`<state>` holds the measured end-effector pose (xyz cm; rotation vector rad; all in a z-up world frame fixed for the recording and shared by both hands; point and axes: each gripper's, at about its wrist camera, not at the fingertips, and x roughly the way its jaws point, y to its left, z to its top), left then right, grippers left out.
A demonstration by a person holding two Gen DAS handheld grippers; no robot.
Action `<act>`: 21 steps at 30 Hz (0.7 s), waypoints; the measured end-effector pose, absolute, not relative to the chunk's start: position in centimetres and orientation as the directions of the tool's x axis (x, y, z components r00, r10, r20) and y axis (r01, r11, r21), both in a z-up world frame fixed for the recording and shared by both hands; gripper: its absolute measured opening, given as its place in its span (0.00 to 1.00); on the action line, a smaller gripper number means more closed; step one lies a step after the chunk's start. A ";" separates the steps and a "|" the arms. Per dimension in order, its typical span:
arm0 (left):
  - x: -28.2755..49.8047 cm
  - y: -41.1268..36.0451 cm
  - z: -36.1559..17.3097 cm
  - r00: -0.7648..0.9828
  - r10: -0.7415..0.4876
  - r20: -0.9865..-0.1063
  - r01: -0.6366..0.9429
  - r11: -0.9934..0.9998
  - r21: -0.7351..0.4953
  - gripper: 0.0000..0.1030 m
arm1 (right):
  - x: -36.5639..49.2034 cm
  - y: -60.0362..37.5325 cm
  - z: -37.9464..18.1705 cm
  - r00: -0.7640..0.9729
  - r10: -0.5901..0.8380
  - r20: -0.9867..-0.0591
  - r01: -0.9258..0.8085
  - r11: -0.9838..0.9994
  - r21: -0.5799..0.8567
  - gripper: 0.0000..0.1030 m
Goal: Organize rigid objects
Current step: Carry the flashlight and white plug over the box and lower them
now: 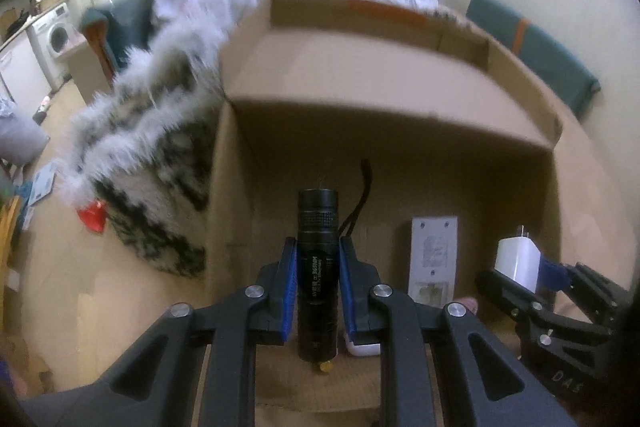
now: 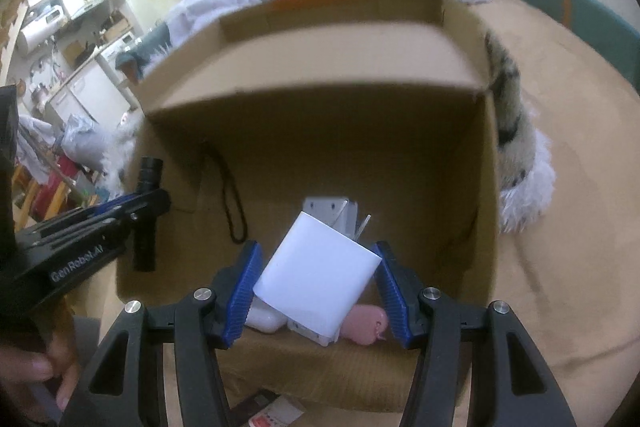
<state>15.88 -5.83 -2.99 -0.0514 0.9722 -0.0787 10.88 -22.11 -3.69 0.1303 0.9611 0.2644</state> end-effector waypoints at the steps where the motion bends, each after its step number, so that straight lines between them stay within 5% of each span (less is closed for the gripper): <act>1: 15.9 -5.9 -3.5 0.552 -0.089 -0.829 0.046 0.996 -0.076 0.17 | 11.0 -22.1 -4.1 0.533 0.278 -0.799 -0.161 0.961 0.226 0.58; 21: 15.9 -6.5 -8.0 0.474 -0.071 -0.878 0.066 0.997 -0.045 0.17 | 12.9 -21.1 -6.9 0.429 0.241 -0.871 -0.122 0.970 0.208 0.58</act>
